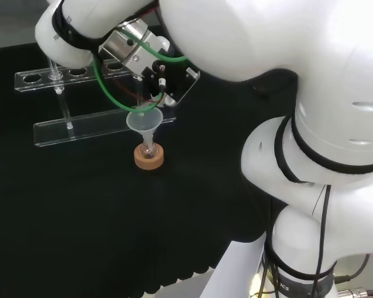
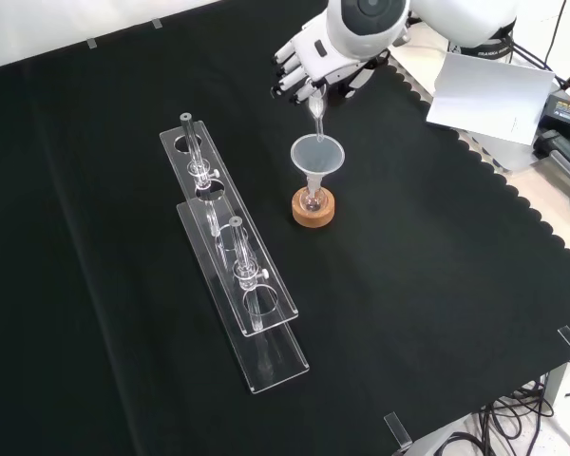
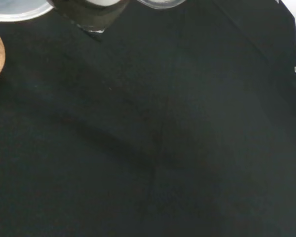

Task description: Pour all the NaCl from the weighing funnel into the round-bottom flask.

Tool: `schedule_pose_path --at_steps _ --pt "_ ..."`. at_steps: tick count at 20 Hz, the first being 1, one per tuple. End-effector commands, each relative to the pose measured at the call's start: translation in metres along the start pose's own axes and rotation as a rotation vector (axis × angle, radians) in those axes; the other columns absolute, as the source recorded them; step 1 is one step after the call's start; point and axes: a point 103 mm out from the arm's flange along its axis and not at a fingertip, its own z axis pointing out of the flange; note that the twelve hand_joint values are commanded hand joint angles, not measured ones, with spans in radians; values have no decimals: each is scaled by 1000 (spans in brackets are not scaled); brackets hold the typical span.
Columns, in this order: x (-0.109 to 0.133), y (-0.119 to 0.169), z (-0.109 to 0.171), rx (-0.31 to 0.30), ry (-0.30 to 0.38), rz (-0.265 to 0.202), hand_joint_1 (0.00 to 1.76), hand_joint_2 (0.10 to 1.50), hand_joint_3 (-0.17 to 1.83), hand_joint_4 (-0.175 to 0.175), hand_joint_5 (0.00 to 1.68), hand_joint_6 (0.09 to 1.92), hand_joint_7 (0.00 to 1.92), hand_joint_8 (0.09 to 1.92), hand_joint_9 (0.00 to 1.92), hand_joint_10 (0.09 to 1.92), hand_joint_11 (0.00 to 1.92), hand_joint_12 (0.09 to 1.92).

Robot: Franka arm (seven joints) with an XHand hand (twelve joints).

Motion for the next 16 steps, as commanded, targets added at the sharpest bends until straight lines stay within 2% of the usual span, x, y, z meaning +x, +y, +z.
schedule_pose_path --at_steps 1,16 --pt "2 9 10 55 -57 6 1120 1051 -175 175 1332 436 442 698 895 345 799 1036" --pt "6 9 -1 51 -170 16 1119 1052 -175 175 1329 442 435 696 889 345 799 1035"
